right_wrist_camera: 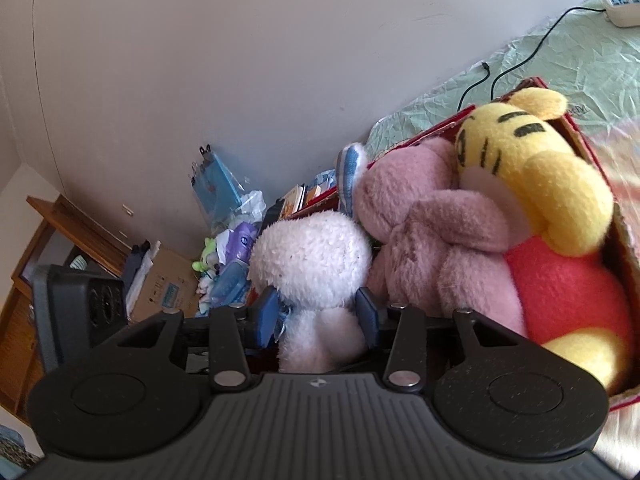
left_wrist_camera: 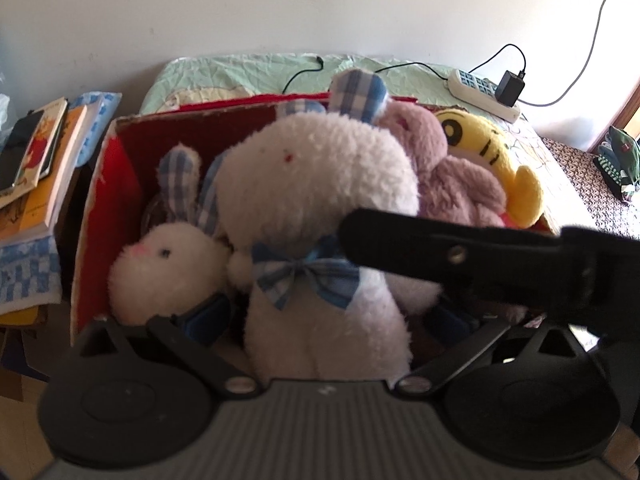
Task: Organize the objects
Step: 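Lower the white bunny into the box beside the other plushes, then open the right gripper to release the bunny in the box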
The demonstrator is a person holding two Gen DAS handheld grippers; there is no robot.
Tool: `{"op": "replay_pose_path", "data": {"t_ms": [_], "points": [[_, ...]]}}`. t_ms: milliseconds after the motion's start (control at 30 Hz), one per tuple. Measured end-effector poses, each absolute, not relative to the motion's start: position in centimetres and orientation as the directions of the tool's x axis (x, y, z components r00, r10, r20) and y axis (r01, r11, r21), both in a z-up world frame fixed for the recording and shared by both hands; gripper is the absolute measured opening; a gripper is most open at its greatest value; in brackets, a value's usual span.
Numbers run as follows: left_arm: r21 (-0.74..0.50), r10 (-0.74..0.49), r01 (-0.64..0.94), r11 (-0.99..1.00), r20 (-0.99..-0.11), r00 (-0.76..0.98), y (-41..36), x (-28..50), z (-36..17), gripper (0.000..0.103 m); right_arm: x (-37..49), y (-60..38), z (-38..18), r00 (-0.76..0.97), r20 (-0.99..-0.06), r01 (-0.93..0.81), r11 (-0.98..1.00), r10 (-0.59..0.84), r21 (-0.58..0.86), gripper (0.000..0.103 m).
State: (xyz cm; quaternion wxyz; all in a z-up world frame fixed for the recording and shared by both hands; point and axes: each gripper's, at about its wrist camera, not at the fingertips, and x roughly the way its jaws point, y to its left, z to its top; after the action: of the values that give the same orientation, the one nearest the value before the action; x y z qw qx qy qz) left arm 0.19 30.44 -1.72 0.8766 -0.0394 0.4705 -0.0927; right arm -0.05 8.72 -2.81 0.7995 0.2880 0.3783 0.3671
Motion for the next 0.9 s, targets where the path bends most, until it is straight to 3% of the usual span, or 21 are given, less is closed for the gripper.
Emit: {"op": "replay_pose_path", "data": {"t_ms": [300, 900], "points": [[-0.24, -0.252, 0.089, 0.967, -0.834, 0.491, 31.3, 0.8, -2.5, 0.103, -0.3, 8.4, -2.3, 0.475, -0.408, -0.37, 0.597, 0.78, 0.712, 0.042], [-0.216, -0.224, 0.074, 0.974, -0.847, 0.482, 30.2, 1.0, -3.3, 0.103, 0.1, 8.2, -2.1, 0.475, -0.43, -0.384, 0.62, 0.768, 0.684, 0.043]]}}
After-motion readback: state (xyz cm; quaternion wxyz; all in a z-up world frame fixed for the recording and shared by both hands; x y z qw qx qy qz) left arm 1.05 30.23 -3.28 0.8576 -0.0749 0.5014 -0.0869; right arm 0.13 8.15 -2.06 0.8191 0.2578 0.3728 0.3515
